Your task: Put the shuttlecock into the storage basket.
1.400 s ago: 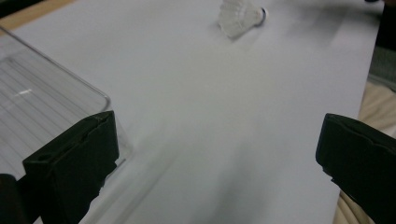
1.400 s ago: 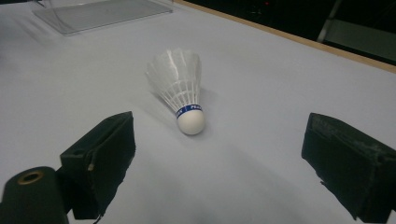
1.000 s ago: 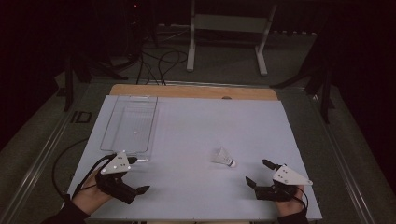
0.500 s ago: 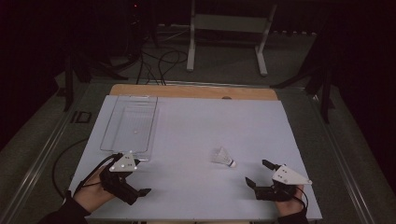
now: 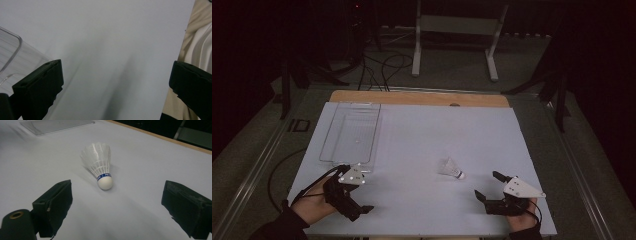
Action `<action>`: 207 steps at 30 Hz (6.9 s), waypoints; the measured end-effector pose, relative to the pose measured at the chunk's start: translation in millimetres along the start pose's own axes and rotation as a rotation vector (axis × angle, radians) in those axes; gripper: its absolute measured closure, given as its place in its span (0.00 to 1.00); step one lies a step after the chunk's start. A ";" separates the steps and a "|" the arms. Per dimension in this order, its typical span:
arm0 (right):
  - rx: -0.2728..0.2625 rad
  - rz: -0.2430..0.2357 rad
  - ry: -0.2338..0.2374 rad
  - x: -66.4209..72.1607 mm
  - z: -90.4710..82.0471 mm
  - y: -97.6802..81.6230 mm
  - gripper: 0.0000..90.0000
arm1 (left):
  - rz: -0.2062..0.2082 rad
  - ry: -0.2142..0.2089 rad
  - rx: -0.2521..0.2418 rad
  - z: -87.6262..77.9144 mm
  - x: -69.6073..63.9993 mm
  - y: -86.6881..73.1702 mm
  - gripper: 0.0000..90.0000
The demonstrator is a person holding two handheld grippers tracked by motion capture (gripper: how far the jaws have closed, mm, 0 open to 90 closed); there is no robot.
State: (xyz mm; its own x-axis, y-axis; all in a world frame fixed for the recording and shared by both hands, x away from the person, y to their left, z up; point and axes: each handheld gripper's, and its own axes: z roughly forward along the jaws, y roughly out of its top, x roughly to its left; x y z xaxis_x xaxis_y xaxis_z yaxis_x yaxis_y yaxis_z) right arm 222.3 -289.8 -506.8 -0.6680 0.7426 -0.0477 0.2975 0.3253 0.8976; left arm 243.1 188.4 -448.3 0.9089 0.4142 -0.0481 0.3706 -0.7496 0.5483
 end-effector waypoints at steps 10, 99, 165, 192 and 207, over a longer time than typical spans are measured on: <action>0.002 0.004 0.002 0.0 0.3 -0.2 0.11 | 0.031 -0.017 0.073 1.5 -0.4 9.8 0.00; 0.007 -0.004 -0.005 -0.2 -0.3 -0.5 0.11 | 0.255 -0.217 0.230 59.3 -15.7 116.3 0.00; -0.001 -0.007 -0.007 -0.4 -2.7 -0.7 0.11 | 0.334 -0.245 0.196 104.8 3.8 178.3 0.00; 0.001 -0.002 -0.006 -0.7 -3.5 -1.2 0.11 | 0.310 -0.233 0.228 141.8 18.5 186.3 0.02; 0.000 0.002 -0.002 -1.0 -4.1 -1.5 0.11 | 0.335 -0.213 0.200 160.5 12.6 195.3 0.22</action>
State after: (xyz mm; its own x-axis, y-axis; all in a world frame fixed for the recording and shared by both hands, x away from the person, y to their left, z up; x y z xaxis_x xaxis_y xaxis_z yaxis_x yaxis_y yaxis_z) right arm 219.7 -293.5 -506.3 -0.6660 0.7444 -0.0474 0.2983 0.3240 0.8978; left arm 357.6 -35.6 -475.8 0.9964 0.0317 -0.0782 0.0599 -0.9182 0.3915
